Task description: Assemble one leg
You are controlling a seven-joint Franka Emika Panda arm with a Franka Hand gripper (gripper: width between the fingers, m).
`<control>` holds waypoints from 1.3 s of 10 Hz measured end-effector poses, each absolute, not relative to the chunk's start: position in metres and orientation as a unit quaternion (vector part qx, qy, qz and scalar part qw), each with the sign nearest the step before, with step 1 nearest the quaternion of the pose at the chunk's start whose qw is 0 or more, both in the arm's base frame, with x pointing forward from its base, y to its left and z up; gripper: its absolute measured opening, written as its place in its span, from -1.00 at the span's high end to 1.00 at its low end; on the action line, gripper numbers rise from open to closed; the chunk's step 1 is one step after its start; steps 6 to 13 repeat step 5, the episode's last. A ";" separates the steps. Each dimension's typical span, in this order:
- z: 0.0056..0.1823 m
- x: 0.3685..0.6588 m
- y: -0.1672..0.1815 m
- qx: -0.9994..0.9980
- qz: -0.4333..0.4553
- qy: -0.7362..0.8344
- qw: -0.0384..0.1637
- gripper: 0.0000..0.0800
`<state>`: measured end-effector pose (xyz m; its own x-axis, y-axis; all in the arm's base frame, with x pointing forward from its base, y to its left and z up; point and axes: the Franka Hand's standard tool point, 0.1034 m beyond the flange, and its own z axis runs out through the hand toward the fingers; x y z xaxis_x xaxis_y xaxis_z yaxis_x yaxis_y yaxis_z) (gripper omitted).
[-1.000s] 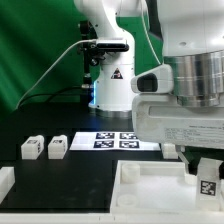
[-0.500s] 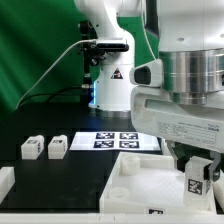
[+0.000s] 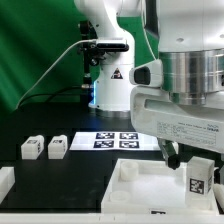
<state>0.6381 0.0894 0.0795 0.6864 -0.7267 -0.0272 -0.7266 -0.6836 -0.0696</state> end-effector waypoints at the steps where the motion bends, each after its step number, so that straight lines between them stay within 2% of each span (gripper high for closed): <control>1: 0.079 0.638 0.089 -0.917 -0.001 0.396 0.037 -0.59; 13: 0.079 0.638 0.089 -0.917 -0.001 0.396 0.037 -0.62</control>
Offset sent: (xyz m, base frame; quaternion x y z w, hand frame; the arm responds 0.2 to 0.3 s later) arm 0.0000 0.0000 0.0000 0.0000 0.0000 0.0000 1.0000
